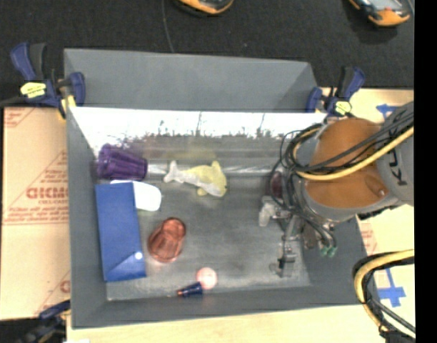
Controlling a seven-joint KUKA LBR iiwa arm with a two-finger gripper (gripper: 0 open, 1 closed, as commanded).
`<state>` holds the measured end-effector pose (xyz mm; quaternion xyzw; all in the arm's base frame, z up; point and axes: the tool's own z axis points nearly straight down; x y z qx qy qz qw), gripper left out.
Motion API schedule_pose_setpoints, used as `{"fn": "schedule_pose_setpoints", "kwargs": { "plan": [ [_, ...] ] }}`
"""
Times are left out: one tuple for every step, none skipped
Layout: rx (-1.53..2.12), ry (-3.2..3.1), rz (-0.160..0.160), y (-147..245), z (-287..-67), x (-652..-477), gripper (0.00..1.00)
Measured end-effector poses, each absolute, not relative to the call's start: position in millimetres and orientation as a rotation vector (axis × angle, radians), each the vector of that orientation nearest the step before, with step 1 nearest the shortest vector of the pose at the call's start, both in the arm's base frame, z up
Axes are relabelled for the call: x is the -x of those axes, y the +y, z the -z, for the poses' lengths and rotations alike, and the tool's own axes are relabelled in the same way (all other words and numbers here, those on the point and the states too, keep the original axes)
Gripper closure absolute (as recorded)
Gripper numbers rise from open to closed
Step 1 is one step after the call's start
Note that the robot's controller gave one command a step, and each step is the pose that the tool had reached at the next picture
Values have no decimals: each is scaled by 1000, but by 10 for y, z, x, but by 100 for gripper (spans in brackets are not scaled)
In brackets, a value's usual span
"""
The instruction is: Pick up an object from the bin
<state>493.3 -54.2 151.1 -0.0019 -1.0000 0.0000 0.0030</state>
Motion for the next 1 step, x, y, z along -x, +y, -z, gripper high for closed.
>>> {"fn": "schedule_pose_setpoints", "kwargs": {
  "plan": [
    [2, -3144, -1, -542, -1554, -4953, 0]
  ]
}}
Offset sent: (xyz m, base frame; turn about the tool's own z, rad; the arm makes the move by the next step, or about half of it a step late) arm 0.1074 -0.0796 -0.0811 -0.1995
